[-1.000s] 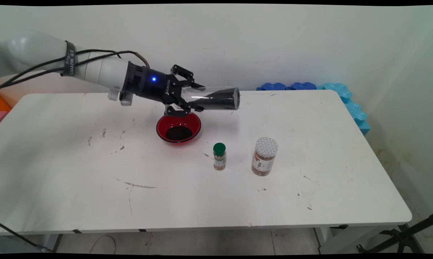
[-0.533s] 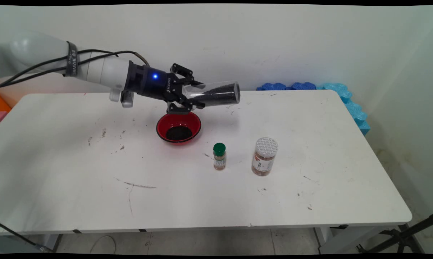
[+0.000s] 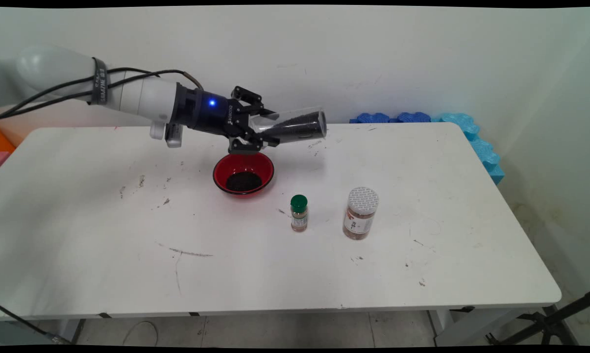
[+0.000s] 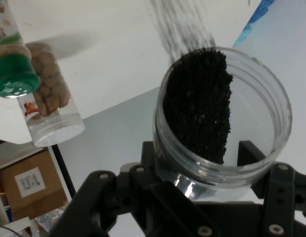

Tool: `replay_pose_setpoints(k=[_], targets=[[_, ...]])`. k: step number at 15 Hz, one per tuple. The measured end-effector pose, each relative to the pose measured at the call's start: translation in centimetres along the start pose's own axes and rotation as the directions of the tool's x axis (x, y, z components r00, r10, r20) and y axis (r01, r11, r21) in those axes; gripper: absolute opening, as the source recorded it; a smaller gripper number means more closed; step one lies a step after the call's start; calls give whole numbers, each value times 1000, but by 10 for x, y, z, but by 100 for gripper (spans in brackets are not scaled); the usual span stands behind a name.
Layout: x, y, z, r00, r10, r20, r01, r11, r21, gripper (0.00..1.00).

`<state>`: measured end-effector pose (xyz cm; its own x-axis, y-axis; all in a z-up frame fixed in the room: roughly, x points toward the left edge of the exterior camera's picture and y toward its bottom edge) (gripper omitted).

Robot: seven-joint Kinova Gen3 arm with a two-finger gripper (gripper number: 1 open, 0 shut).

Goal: Pour the black seasoning powder in the red bowl

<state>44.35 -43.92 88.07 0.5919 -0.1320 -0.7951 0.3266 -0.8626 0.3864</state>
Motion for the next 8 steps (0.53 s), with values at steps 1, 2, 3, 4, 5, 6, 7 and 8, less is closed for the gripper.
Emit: replay_pose_setpoints(k=[1,2,3,4,5,6,7,8], targets=[[0,0,0,1000,-2,-1,2,1000,-1,0],[1,1,0,1000,-6,-2,6,1000,-4,0],[1,1,0,1000,-8,-3,8,1000,-6,0],[2,1,0,1000,-12,-4,12,1000,-8,0],[2,2,0,1000,-14,-5,14,1000,-10,0],[2,2,0,1000,-17,-6,17,1000,-13,0],[3,3,0,1000,-20,-7,20,1000,-16,0],[3,3,0,1000,-23,-8,23,1000,-18,0]])
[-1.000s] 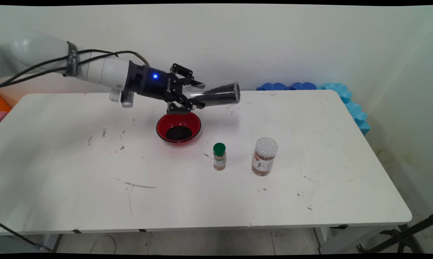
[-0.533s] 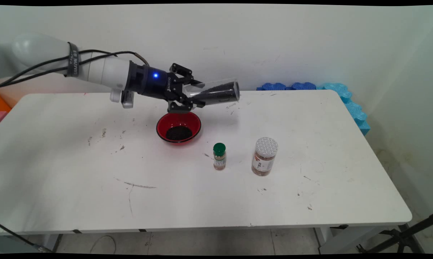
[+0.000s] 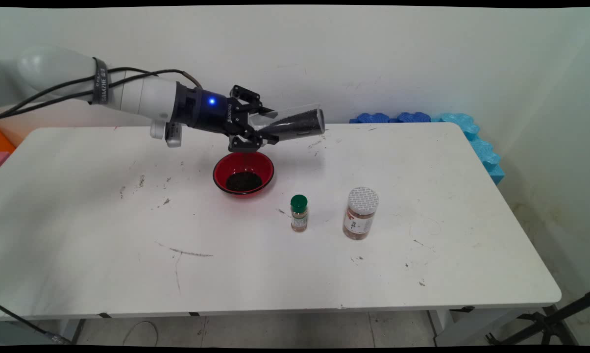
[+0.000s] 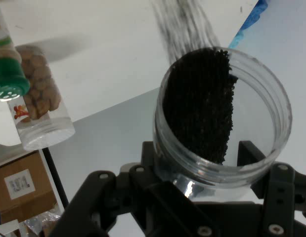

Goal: Pour the black seasoning powder in the red bowl

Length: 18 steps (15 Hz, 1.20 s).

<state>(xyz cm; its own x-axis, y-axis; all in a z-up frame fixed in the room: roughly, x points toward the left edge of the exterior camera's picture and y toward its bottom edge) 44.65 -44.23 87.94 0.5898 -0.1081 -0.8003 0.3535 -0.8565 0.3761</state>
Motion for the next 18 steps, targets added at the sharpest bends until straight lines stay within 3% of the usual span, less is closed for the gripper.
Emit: replay_pose_setpoints(k=[18], targets=[[5,5,-3,998,-59,6,59,997,-40,0]])
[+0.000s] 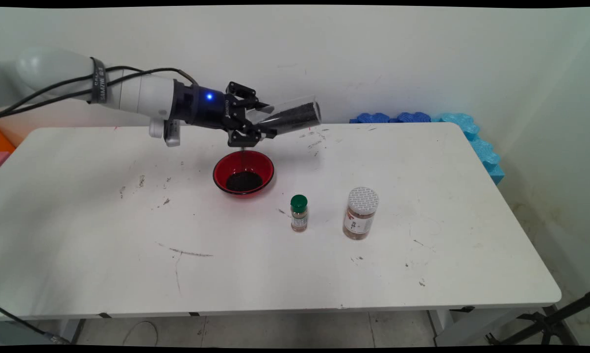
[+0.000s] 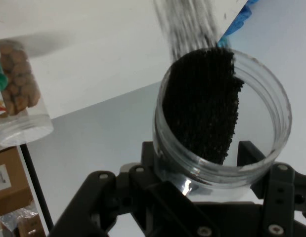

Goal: Pour the black seasoning powder in the red bowl

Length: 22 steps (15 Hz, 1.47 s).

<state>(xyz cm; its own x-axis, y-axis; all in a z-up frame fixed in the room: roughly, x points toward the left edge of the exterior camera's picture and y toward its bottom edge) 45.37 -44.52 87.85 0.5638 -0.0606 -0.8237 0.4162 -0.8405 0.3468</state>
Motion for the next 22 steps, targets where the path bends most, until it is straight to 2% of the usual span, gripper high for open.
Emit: replay_pose_setpoints(k=[22], targets=[[4,-1,-7,1000,-19,9,20,1000,-24,0]])
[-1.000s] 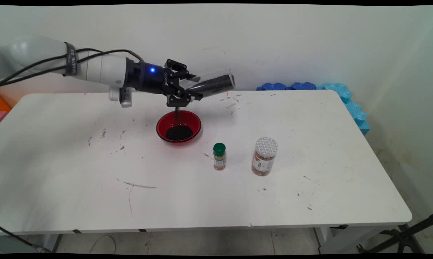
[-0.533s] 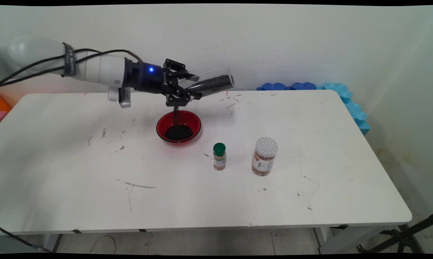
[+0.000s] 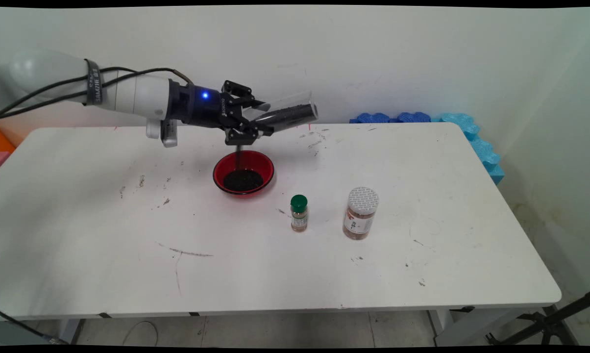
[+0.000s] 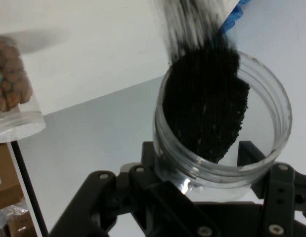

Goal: Pour the black seasoning powder in the red bowl

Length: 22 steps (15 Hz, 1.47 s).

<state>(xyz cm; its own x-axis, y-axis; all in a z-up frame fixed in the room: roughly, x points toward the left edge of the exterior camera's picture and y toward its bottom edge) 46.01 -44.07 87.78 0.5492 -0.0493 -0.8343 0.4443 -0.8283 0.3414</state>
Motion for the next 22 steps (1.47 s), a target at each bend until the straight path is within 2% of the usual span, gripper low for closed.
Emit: replay_pose_setpoints(k=[3,7,13,19,22], targets=[[1,0,0,1000,18,-6,-18,1000,1,0],[6,2,-1,996,85,-27,-85,996,7,0],[10,7,0,979,195,-54,-194,981,19,0],[11,7,1,945,322,-59,-320,946,45,0],[8,8,1,914,401,-52,-399,915,57,0]])
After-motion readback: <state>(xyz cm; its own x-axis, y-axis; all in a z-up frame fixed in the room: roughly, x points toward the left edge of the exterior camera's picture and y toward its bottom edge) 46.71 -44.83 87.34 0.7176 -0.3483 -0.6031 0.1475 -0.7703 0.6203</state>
